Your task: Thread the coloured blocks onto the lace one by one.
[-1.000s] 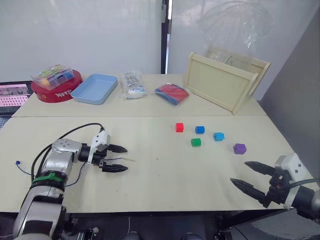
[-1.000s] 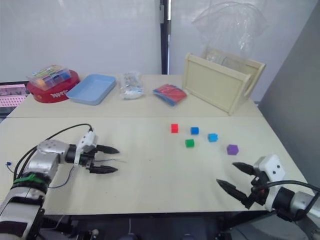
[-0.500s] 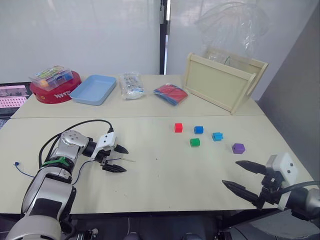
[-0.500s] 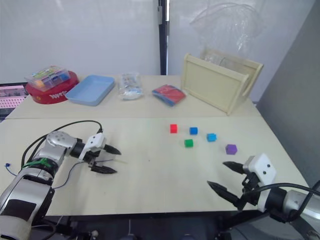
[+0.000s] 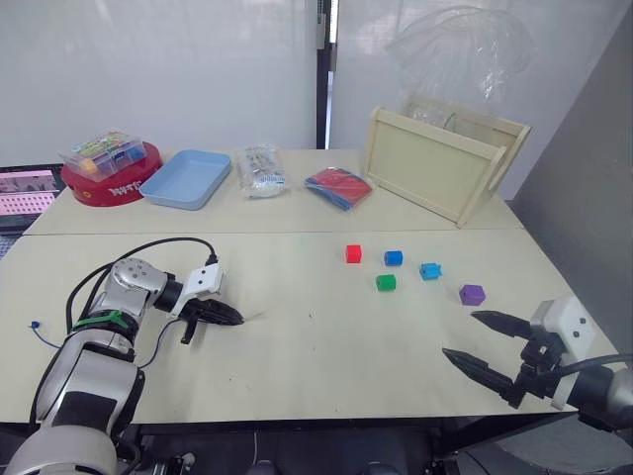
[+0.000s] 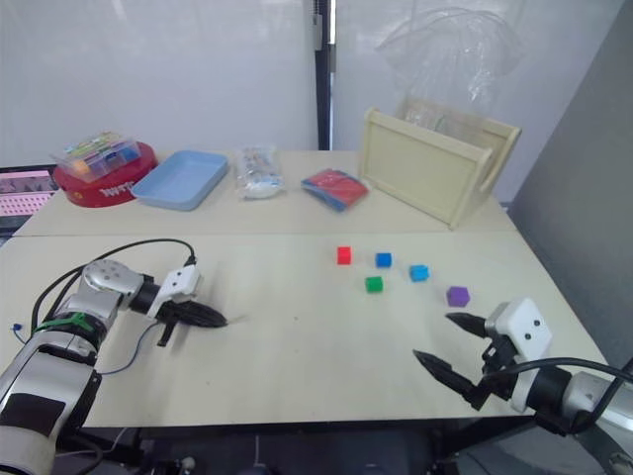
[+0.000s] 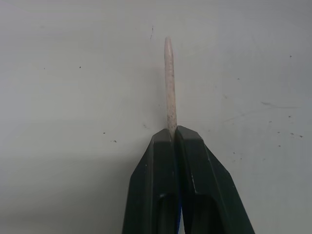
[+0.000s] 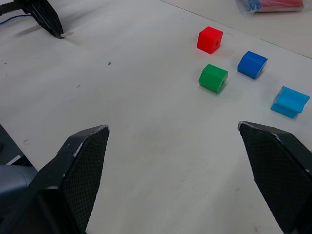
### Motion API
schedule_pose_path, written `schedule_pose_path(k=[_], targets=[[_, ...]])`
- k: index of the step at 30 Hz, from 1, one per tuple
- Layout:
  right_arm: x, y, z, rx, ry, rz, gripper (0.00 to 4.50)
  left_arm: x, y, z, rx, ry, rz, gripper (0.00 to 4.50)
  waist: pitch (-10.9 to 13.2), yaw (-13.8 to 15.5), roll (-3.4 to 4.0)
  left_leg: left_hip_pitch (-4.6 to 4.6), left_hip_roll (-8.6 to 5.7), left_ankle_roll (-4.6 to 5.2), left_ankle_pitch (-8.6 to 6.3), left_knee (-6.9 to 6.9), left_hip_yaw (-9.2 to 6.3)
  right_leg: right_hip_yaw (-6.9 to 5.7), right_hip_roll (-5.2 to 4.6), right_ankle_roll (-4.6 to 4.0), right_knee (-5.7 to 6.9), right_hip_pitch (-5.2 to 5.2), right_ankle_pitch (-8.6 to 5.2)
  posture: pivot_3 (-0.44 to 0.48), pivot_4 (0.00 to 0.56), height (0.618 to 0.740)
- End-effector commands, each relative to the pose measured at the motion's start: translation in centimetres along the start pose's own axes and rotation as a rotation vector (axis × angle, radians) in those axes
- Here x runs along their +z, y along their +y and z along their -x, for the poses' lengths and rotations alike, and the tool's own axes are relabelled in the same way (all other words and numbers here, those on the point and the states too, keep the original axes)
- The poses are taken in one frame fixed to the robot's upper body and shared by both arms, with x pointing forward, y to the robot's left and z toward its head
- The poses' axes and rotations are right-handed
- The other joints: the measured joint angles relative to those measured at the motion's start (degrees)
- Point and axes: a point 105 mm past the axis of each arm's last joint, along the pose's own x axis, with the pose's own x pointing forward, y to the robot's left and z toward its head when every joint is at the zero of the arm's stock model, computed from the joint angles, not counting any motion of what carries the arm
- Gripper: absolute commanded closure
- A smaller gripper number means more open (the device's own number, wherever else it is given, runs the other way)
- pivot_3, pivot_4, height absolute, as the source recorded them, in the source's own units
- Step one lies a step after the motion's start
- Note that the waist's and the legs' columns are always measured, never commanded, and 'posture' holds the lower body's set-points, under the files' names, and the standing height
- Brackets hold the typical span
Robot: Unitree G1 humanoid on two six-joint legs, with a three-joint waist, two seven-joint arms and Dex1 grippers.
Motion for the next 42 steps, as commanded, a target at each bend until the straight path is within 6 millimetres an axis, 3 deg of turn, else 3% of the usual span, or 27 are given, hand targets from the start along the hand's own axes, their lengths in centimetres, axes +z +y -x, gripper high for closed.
schedule_pose_path(k=[1, 5, 9, 13, 24, 30, 40, 42], targets=[[0.4, -0.4, 0.3, -0.034, -0.025, 0.032, 0.0, -1.0, -1.0, -1.5, -0.066, 0.011, 0.061, 4.45, 0.0, 0.2, 0.01, -0.01, -0.01, 0.01, -0.01, 0.02, 0.0, 0.0, -0.01, 0.01, -0.01, 0.01, 0.0, 0.0, 0.15, 0.74], [-0.2, -0.6, 0.5, -0.07, -0.023, 0.016, 0.0, 0.4, -0.3, -1.3, -0.045, -0.035, 0.047, 4.45, 0.0, 0.8, 0.01, -0.08, -0.04, 0.09, -0.05, 0.12, 0.0, -0.01, -0.03, 0.04, -0.02, 0.02, -0.02, 0.0, 0.15, 0.74], [-1.4, -1.7, 1.2, -0.224, -0.031, -0.024, 0.0, 3.4, 0.6, -0.3, -0.027, -0.103, -0.001, 4.45, 0.0, 1.2, -0.03, -0.19, -0.04, 0.11, -0.07, 0.17, -0.02, -0.04, -0.03, 0.04, -0.01, -0.03, -0.02, 0.0, 0.15, 0.74], [-2.5, -2.0, 1.5, -0.316, -0.036, -0.052, 0.0, 4.7, -0.1, 0.3, -0.063, -0.102, -0.023, 4.45, 0.0, 0.9, -0.07, -0.36, -0.02, 0.11, -0.07, 0.23, -0.05, -0.04, -0.02, 0.04, 0.03, -0.19, -0.02, 0.0, 0.15, 0.74], [-2.9, -1.4, 0.7, -0.353, -0.066, -0.08, 0.0, 2.6, -2.0, -1.1, -0.111, 0.033, -0.086, 4.45, 0.0, 0.3, -0.05, -0.3, 0.01, 0.12, -0.07, 0.18, -0.05, -0.03, 0.01, 0.03, 0.03, -0.19, -0.02, 0.0, 0.15, 0.74], [-2.7, -1.1, 0.4, -0.351, -0.075, -0.083, 0.0, 1.3, -1.6, -3.1, -0.021, 0.091, -0.112, 4.45, 0.0, 1.3, 0.11, -0.1, -0.03, 0.12, -0.07, 0.18, -0.03, -0.01, -0.04, 0.04, -0.01, 0.02, -0.02, 0.0, 0.15, 0.74], [-2.5, -0.7, 0.5, -0.36, -0.082, -0.086, 0.0, 0.1, -2.2, -2.7, -0.022, 0.024, -0.029, 1.3, -0.2, 1.5, 0.3, -0.03, -0.04, 0.12, -0.08, 0.18, -0.02, -0.01, -0.04, 0.04, 0.03, 0.06, -0.02, 0.0, 0.15, 0.74], [-2.4, -0.8, 0.5, -0.364, -0.086, -0.084, 0.0, 0.0, -2.3, -2.8, -0.021, -0.022, 0.004, 1.3, -0.2, 1.4, 0.37, -0.01, -0.03, 0.13, -0.08, 0.18, -0.02, -0.01, -0.03, 0.04, 0.04, 0.06, -0.02, 0.0, 0.15, 0.74]])
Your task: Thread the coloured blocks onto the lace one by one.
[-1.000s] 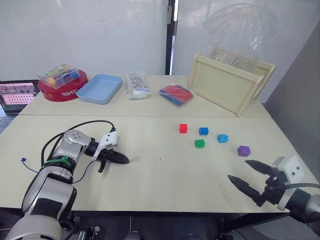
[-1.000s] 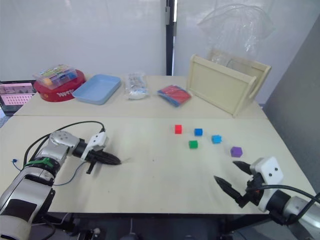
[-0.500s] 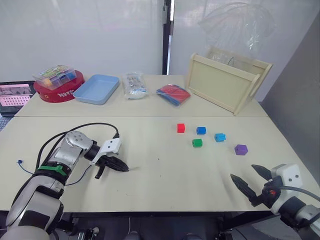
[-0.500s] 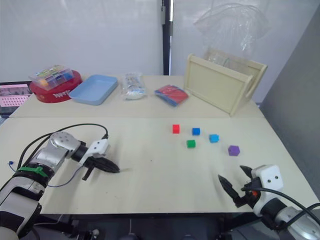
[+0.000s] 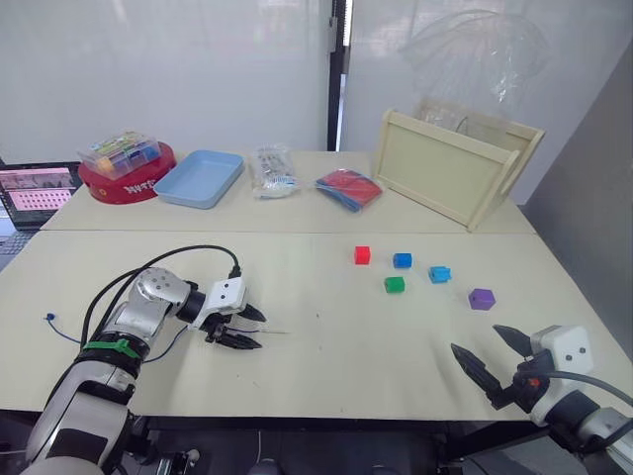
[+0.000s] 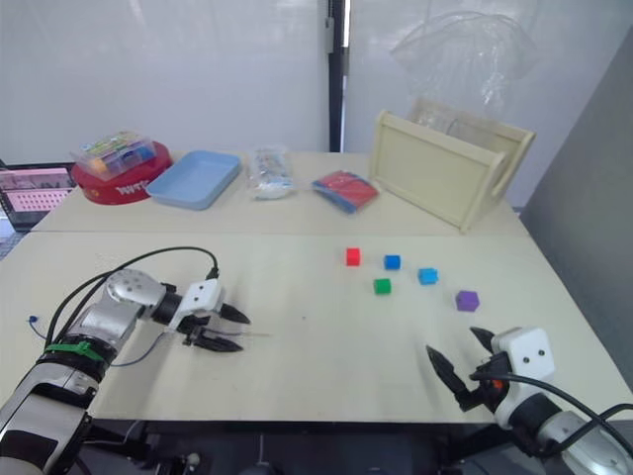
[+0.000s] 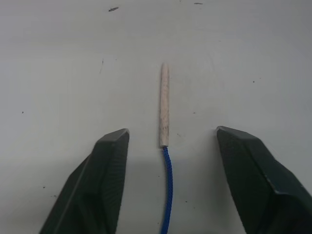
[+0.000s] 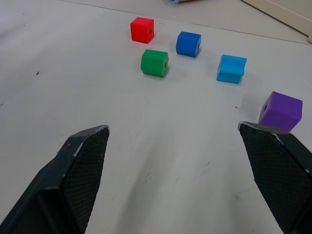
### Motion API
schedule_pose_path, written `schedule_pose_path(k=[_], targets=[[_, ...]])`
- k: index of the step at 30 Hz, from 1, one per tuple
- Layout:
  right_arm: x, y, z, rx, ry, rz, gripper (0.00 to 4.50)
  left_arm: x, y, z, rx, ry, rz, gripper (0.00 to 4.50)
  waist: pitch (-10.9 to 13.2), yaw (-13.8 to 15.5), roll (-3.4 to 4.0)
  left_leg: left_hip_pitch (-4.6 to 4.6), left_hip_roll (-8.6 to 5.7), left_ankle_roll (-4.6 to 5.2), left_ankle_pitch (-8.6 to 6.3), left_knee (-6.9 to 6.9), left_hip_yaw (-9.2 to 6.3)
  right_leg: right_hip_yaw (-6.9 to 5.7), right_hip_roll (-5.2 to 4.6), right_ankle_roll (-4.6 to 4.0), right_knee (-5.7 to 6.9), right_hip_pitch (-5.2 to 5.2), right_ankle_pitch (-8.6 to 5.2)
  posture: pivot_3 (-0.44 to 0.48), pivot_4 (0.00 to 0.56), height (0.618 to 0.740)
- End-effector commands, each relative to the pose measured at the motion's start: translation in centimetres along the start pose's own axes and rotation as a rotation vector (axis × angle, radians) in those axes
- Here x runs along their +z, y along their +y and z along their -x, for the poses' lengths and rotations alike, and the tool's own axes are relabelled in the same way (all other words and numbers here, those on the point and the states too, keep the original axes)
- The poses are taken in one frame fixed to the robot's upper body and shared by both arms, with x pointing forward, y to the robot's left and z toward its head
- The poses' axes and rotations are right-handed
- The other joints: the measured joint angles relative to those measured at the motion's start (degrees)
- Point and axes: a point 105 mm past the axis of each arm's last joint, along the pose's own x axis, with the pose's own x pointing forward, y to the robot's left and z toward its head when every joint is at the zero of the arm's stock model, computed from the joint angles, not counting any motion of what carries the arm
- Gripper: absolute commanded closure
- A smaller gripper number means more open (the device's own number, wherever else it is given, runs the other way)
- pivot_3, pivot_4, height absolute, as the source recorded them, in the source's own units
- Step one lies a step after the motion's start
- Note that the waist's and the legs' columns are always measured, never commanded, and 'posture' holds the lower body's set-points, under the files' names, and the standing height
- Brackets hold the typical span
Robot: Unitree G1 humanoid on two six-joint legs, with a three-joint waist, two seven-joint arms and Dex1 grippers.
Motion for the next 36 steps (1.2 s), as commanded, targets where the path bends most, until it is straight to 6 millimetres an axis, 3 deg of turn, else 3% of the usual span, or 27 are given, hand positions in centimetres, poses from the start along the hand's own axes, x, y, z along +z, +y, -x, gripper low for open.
schedule_pose_path(k=[1, 5, 16, 26, 29, 36], targets=[[1.3, 0.1, 0.2, -0.006, -0.051, 0.034, 0.0, -1.9, -0.7, -0.4, 0.007, -0.03, 0.098, 1.3, 0.0, 0.0, 0.02, 0.0, 0.0, 0.0, 0.0, 0.0, 0.0, 0.0, 0.0, 0.0, 0.0, 0.0, 0.0, 0.0, 0.15, 0.74], [1.7, -0.1, 0.1, -0.018, -0.063, 0.048, 0.0, -2.5, -1.2, -0.6, 0.03, -0.16, 0.173, 1.3, -0.1, -0.1, 0.1, -0.01, 0.0, 0.01, -0.01, 0.0, 0.01, 0.0, 0.0, 0.0, 0.0, -0.01, 0.0, 0.0, 0.15, 0.74], [2.3, -0.7, 0.1, -0.026, -0.064, 0.072, 0.0, -4.9, -2.5, -1.8, 0.034, -0.121, 0.173, 1.3, -0.4, -0.3, 0.52, 0.1, -0.01, 0.03, -0.02, -0.03, 0.01, 0.03, 0.0, 0.0, -0.02, 0.09, 0.0, 0.0, 0.15, 0.74], [2.4, -0.8, 0.3, -0.03, -0.067, 0.081, 0.0, -5.1, -3.1, -1.5, -0.032, -0.098, 0.177, 4.39, -0.5, -0.9, 0.6, 0.12, 0.0, 0.16, -0.09, -0.05, 0.02, 0.05, 0.02, 0.01, -0.05, 0.09, -0.01, 0.0, 0.15, 0.74], [2.3, -0.8, 0.3, -0.033, -0.065, 0.08, 0.0, -4.6, -2.7, -1.4, -0.031, -0.105, 0.164, 4.47, -0.5, -1.0, 0.6, 0.12, -0.01, 0.19, -0.11, -0.05, 0.02, 0.05, 0.02, 0.01, -0.05, 0.09, -0.01, 0.0, 0.15, 0.74], [1.4, -1.1, 0.3, -0.07, -0.045, 0.067, 0.0, -1.4, 0.2, -0.6, 0.031, -0.161, 0.105, 4.47, -0.5, -0.7, 0.56, 0.06, -0.02, 0.19, -0.11, -0.04, 0.02, 0.04, 0.02, 0.02, -0.08, 0.06, -0.01, 0.0, 0.15, 0.74]])
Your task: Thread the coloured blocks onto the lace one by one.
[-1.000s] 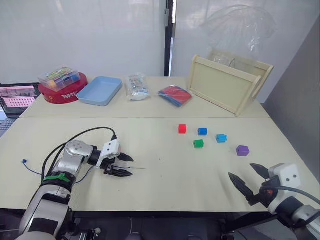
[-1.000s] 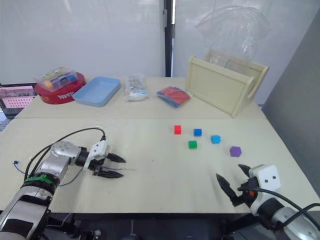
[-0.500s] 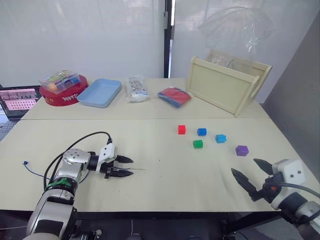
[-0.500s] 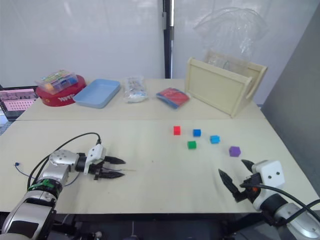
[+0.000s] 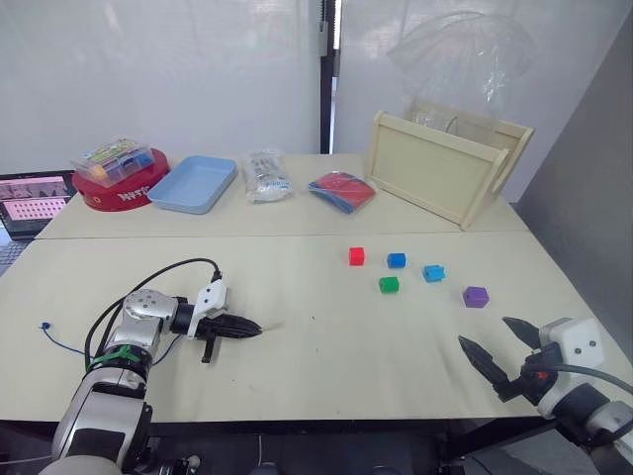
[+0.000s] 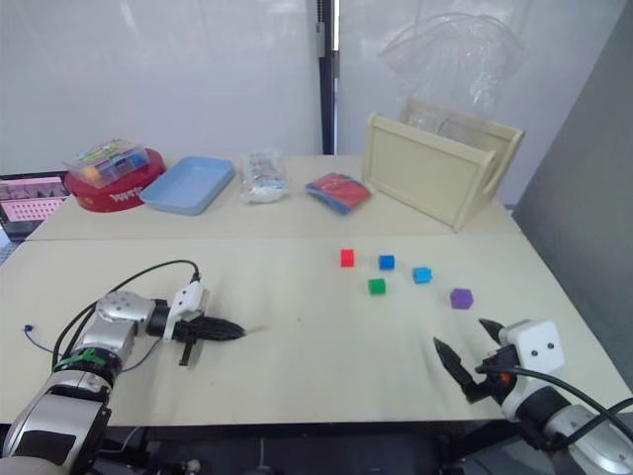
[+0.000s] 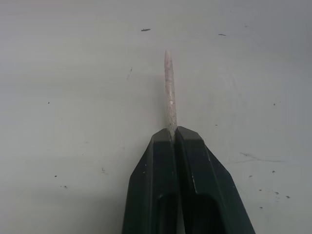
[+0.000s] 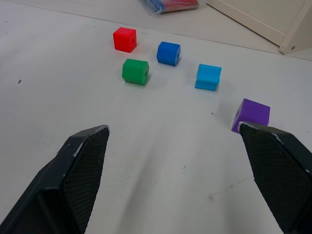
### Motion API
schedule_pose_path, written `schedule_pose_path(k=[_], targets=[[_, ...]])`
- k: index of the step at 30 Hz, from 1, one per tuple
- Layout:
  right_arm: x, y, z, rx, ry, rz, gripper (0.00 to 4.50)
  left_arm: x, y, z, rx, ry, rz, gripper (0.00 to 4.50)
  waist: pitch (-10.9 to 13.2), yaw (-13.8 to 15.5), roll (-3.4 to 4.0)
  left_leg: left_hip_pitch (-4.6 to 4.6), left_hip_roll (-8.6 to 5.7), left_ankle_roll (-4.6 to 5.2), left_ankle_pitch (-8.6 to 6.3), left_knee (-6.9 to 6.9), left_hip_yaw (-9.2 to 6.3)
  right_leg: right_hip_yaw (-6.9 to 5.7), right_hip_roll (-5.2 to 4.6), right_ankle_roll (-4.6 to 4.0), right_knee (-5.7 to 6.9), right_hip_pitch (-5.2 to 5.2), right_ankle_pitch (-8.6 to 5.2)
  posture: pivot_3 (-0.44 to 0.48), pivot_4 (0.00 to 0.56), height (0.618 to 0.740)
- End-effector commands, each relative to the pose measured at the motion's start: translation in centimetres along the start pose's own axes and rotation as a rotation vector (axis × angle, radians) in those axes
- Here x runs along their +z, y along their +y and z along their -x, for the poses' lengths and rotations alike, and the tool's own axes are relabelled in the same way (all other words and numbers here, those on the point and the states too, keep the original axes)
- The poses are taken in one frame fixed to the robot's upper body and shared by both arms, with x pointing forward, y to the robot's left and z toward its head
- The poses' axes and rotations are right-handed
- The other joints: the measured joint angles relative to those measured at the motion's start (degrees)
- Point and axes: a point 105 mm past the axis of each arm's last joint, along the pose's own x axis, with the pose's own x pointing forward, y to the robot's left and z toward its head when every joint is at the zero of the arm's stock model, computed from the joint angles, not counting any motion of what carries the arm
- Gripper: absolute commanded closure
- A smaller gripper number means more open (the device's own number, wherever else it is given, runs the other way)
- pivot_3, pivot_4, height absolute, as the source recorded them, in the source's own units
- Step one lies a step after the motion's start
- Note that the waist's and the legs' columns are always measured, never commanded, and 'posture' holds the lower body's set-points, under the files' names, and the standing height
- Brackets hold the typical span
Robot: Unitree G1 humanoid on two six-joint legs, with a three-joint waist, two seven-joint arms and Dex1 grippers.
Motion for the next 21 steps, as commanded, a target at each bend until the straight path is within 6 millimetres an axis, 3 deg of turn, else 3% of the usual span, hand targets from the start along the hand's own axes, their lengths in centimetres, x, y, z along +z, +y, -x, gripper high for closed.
schedule_pose_path(k=[1, 5, 8, 16, 21], targets=[[0.5, -0.4, 0.1, -0.043, -0.026, 0.034, 0.0, 0.7, 0.2, -0.3, -0.027, 0.027, -0.012, 4.47, 0.0, 0.2, -0.03, -0.02, 0.0, 0.0, 0.0, 0.01, 0.0, 0.0, 0.0, 0.0, -0.01, -0.01, 0.0, 0.0, 0.15, 0.74], [-0.6, -1.3, -0.2, -0.14, -0.015, 0.018, 0.0, 4.3, 0.9, 0.4, -0.037, -0.021, -0.026, 4.47, 0.2, 0.4, -0.26, -0.11, 0.0, 0.0, 0.0, 0.01, 0.0, 0.0, 0.0, 0.0, 0.0, -0.12, 0.0, 0.0, 0.15, 0.74], [-1.8, -3.1, -1.0, -0.279, -0.01, 0.0, 0.0, 6.6, -0.9, 1.2, -0.103, -0.014, -0.027, 4.47, 0.3, -0.4, -0.51, -0.21, 0.08, 0.0, 0.0, 0.0, -0.05, -0.03, 0.06, -0.01, 0.04, -0.23, 0.0, 0.0, 0.15, 0.74], [-2.6, -5.6, -4.1, -0.373, -0.021, -0.058, 0.0, 6.7, -3.8, 1.2, -0.133, 0.041, -0.04, 4.47, 0.3, -0.8, -0.19, -0.07, 0.07, 0.0, 0.0, -0.2, 0.07, 0.11, 0.04, -0.02, 0.02, -0.25, 0.0, 0.0, 0.15, 0.74], [-2.3, -5.1, -6.6, -0.319, -0.042, -0.088, 0.0, 6.9, -4.1, 1.0, -0.108, 0.031, -0.035, 4.47, 0.3, -0.6, -0.2, -0.1, 0.05, 0.0, 0.0, -0.18, 0.07, 0.11, 0.02, -0.02, 0.01, -0.25, 0.0, 0.0, 0.15, 0.74]])
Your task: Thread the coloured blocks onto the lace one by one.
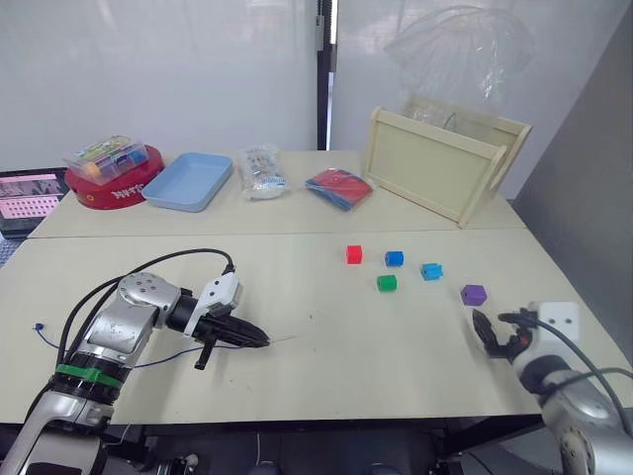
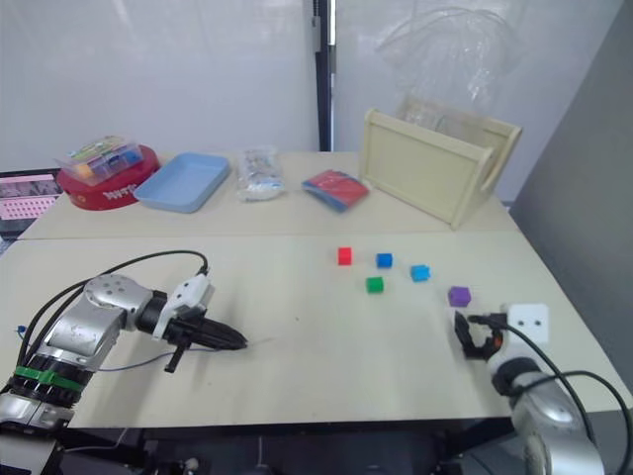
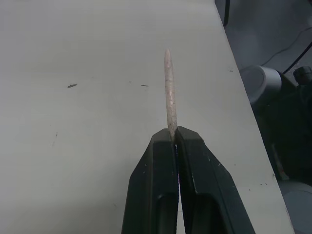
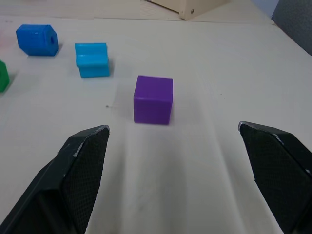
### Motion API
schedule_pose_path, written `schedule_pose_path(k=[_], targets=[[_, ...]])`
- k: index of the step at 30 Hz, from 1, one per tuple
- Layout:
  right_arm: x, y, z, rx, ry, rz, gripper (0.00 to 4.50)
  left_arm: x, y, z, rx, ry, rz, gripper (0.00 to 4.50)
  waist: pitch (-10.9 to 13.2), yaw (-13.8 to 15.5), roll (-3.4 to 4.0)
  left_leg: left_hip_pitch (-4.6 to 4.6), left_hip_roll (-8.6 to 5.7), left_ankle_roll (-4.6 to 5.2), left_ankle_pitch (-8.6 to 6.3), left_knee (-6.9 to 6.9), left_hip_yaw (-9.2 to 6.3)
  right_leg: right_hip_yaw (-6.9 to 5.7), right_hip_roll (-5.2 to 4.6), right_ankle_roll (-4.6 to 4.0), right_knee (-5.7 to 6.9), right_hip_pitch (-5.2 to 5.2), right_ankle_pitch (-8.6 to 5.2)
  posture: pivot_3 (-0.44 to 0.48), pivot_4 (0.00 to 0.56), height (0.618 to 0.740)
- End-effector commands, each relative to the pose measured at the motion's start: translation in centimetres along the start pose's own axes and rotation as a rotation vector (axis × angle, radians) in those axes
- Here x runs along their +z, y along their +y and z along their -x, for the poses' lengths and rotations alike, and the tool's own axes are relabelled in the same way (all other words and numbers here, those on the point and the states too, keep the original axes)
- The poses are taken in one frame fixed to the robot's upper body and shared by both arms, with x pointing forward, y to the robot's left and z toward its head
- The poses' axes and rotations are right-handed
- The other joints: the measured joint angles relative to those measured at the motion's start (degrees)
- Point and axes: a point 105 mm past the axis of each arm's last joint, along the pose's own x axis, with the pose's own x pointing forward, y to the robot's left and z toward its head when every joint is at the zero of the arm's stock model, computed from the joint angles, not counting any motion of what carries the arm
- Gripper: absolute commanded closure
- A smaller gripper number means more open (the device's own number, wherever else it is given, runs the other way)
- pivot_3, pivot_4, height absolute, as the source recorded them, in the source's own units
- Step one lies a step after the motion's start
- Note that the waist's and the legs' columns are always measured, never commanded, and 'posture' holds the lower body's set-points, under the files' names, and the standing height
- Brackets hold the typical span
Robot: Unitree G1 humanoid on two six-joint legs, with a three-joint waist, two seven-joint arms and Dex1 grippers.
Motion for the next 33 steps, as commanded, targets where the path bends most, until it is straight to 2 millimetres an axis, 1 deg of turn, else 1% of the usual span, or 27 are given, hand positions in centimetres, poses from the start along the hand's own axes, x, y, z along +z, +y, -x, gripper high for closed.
schedule_pose_path(k=[1, 3, 6, 8, 11, 15, 18, 20, 21, 22, 27, 29, 30, 32, 33], targets=[[0.8, 1.0, -1.0, 0.036, -0.043, 0.0, 0.0, 1.0, -0.1, 0.5, 0.029, -0.013, -0.034, 4.47, 0.0, 0.1, 0.0, -0.01, 0.0, 0.0, 0.0, -0.01, 0.0, 0.0, 0.0, 0.0, -0.01, 0.0, 0.0, 0.0, 0.15, 0.74], [0.8, 1.5, -1.9, 0.044, -0.04, -0.001, 0.0, 1.1, -0.2, 0.4, 0.031, -0.015, -0.034, 4.47, 0.0, 0.0, 0.0, -0.02, 0.0, 0.0, 0.0, -0.01, 0.0, 0.0, 0.0, 0.0, -0.03, -0.01, 0.0, 0.0, 0.15, 0.74], [0.5, 0.7, -3.0, -0.017, -0.03, -0.002, 0.0, 1.4, -0.4, 0.5, 0.033, -0.019, -0.038, 4.47, 0.0, 0.0, 0.0, -0.01, 0.01, 0.0, 0.0, -0.01, 0.0, 0.0, 0.01, 0.0, -0.02, -0.03, 0.0, 0.0, 0.15, 0.74], [0.3, -0.2, -3.4, -0.073, -0.023, -0.019, 0.0, 1.6, -0.5, 0.6, 0.035, -0.021, -0.042, 4.47, 0.0, 0.0, 0.0, -0.01, 0.0, 0.0, 0.0, -0.02, 0.0, 0.0, 0.01, 0.0, -0.01, -0.04, 0.0, 0.0, 0.15, 0.74], [-0.1, -0.1, -3.8, -0.086, -0.025, -0.076, 0.0, 1.8, -0.5, 0.9, 0.043, -0.018, -0.045, 4.47, 0.0, 0.0, 0.0, -0.03, 0.01, 0.0, 0.0, -0.03, 0.0, 0.0, 0.01, 0.0, -0.01, -0.05, 0.0, 0.0, 0.15, 0.74], [-0.5, 0.6, -4.3, -0.064, -0.032, -0.096, 1.17, 1.9, -0.4, 0.8, 0.047, -0.015, -0.045, 4.5, 0.0, 0.0, 0.0, -0.02, 0.01, 0.0, 0.0, -0.06, 0.0, 0.0, 0.01, 0.0, -0.01, -0.07, 0.0, 0.0, 0.15, 0.74], [-0.3, 0.5, -4.7, -0.072, -0.048, -0.113, 2.2, 1.9, -0.5, 0.8, 0.046, -0.016, -0.046, 4.5, 0.0, -0.2, 0.01, -0.03, 0.01, 0.0, 0.0, -0.06, 0.01, 0.0, 0.01, 0.0, 0.0, -0.1, 0.0, 0.0, 0.15, 0.74], [-0.1, 0.4, -4.8, -0.07, -0.06, -0.121, 2.97, 1.9, -0.4, 0.7, 0.045, -0.018, -0.045, 4.5, 0.0, -0.2, 0.01, -0.02, 0.02, 0.0, 0.0, -0.08, 0.01, 0.0, 0.02, 0.0, 0.0, -0.11, 0.0, 0.0, 0.15, 0.74], [0.0, 0.5, -4.8, -0.069, -0.063, -0.122, 3.23, 1.9, -0.4, 0.7, 0.044, -0.018, -0.045, 4.5, 0.0, -0.2, 0.01, -0.02, 0.01, 0.0, 0.0, -0.09, 0.01, 0.0, 0.01, 0.0, 0.0, -0.11, 0.0, 0.0, 0.15, 0.74], [0.0, 0.5, -4.8, -0.068, -0.065, -0.123, 3.39, 1.9, -0.4, 0.7, 0.044, -0.018, -0.045, 4.5, 0.0, -0.1, 0.01, -0.02, 0.02, 0.0, 0.0, -0.09, 0.01, 0.0, 0.02, 0.0, 0.01, -0.11, 0.0, 0.0, 0.15, 0.74], [0.1, 0.7, -4.0, -0.068, -0.086, -0.125, 3.39, 1.7, -0.3, 0.7, 0.047, -0.014, -0.044, 4.5, 0.0, -0.1, 0.01, -0.04, 0.01, 0.0, 0.0, -0.08, 0.0, 0.0, 0.01, 0.0, 0.0, -0.11, 0.0, 0.0, 0.15, 0.74], [0.9, 1.2, -3.2, -0.059, -0.116, -0.113, 3.39, 1.8, -0.2, 0.7, 0.047, -0.015, -0.044, 4.5, 0.0, 0.0, 0.02, -0.06, 0.0, 0.0, 0.0, -0.08, 0.01, 0.0, 0.0, 0.0, 0.0, -0.12, 0.0, 0.0, 0.15, 0.74], [1.7, 2.2, -2.5, -0.035, -0.139, -0.091, 3.39, 1.8, -0.2, 0.7, 0.05, -0.014, -0.043, 4.5, 0.0, 0.0, 0.02, -0.07, 0.0, 0.0, 0.0, -0.08, 0.0, 0.0, 0.0, 0.0, 0.0, -0.13, 0.0, 0.0, 0.15, 0.74], [2.8, 3.7, -1.4, 0.003, -0.165, -0.07, 3.39, 1.7, -0.1, 0.8, 0.053, -0.014, -0.042, 4.5, 0.0, 0.0, 0.03, -0.1, 0.0, 0.0, 0.0, -0.09, 0.0, 0.01, 0.0, 0.0, 0.0, -0.17, 0.0, 0.0, 0.15, 0.74], [3.4, 6.2, -0.2, 0.074, -0.172, -0.04, 3.39, 1.7, 0.0, 0.8, 0.056, -0.015, -0.039, 4.5, 0.0, -0.2, 0.03, -0.11, 0.01, 0.0, 0.0, -0.09, 0.0, 0.01, 0.01, 0.0, 0.02, -0.2, 0.0, 0.0, 0.15, 0.74]])
